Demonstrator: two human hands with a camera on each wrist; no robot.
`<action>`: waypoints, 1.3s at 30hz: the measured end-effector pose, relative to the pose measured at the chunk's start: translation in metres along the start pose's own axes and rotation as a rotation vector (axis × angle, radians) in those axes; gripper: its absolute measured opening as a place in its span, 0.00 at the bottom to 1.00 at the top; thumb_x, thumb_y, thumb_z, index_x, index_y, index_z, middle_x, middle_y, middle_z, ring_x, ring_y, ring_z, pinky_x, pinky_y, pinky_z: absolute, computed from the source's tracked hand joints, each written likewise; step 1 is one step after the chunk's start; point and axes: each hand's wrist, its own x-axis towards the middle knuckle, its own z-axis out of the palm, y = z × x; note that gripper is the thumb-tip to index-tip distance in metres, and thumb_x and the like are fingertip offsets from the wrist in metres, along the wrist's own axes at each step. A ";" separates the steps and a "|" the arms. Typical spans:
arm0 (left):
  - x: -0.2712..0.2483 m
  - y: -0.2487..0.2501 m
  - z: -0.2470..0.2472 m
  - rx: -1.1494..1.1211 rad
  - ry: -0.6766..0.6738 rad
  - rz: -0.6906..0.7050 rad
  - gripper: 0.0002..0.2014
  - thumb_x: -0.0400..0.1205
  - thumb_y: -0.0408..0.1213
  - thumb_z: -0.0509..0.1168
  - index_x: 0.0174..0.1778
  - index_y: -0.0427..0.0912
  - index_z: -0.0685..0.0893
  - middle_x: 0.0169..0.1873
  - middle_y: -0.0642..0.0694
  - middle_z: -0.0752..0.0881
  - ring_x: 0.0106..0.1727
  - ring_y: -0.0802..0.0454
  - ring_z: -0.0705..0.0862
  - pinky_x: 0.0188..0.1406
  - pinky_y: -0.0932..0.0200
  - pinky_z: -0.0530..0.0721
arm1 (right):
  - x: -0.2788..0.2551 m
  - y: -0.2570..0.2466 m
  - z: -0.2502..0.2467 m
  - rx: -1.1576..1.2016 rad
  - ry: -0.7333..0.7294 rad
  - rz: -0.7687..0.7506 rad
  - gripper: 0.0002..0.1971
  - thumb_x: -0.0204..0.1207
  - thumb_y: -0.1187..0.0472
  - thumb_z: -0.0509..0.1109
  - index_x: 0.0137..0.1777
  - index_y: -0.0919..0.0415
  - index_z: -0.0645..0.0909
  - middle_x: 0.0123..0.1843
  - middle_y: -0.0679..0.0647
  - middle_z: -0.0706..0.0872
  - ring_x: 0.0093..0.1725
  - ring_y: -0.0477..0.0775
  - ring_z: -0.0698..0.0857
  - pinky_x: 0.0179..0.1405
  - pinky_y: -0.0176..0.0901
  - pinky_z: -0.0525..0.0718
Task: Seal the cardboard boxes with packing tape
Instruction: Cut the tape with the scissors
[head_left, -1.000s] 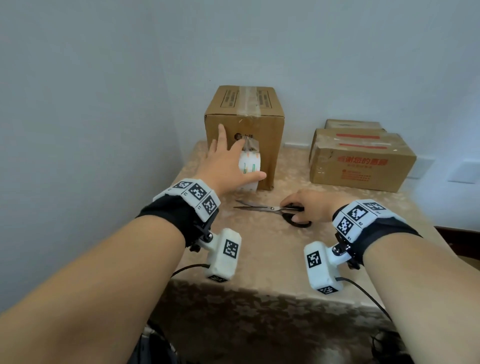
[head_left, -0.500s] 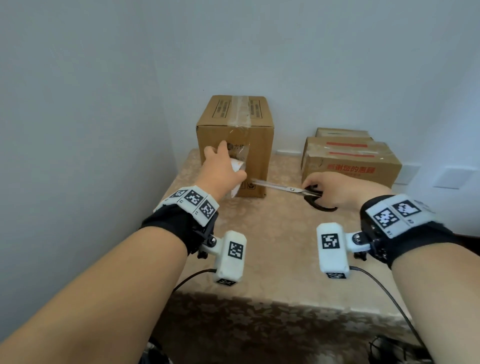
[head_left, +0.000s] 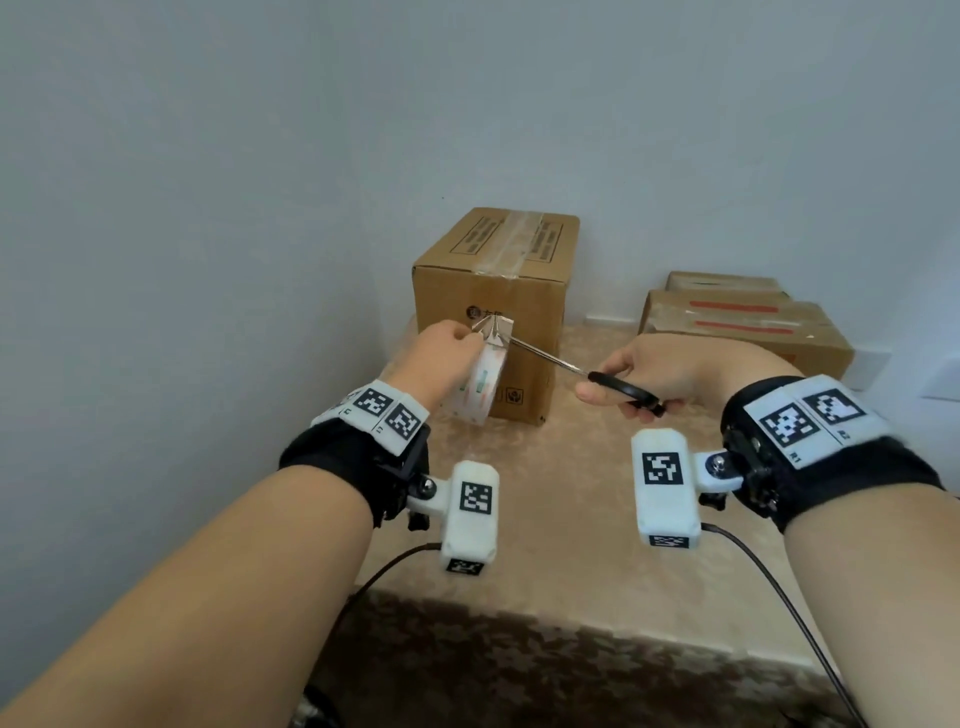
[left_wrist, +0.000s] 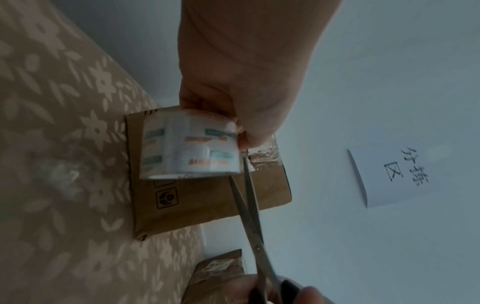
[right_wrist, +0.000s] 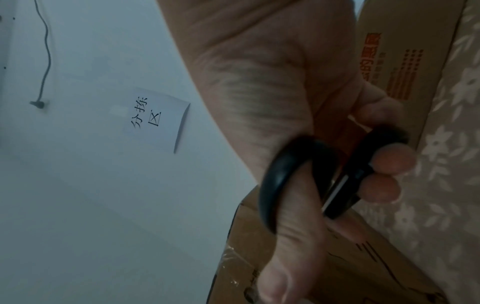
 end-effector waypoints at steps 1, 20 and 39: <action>0.000 0.001 0.000 -0.067 -0.023 -0.025 0.09 0.84 0.42 0.55 0.48 0.44 0.79 0.39 0.45 0.80 0.39 0.49 0.78 0.42 0.55 0.77 | 0.002 -0.002 0.000 -0.006 0.000 0.002 0.23 0.68 0.33 0.71 0.52 0.50 0.84 0.28 0.47 0.84 0.23 0.42 0.79 0.27 0.38 0.69; 0.017 -0.006 -0.009 -0.304 -0.029 -0.131 0.07 0.82 0.40 0.64 0.39 0.45 0.82 0.24 0.48 0.81 0.21 0.55 0.77 0.20 0.66 0.75 | 0.027 -0.012 0.005 0.108 0.006 -0.117 0.25 0.56 0.35 0.74 0.48 0.50 0.88 0.28 0.48 0.83 0.24 0.41 0.78 0.32 0.38 0.74; 0.017 -0.011 -0.025 -0.306 -0.096 -0.121 0.06 0.80 0.39 0.67 0.39 0.44 0.86 0.28 0.43 0.84 0.28 0.49 0.80 0.33 0.58 0.80 | 0.040 -0.028 0.014 0.056 0.029 -0.227 0.27 0.64 0.35 0.72 0.47 0.59 0.87 0.27 0.52 0.81 0.23 0.43 0.77 0.38 0.37 0.79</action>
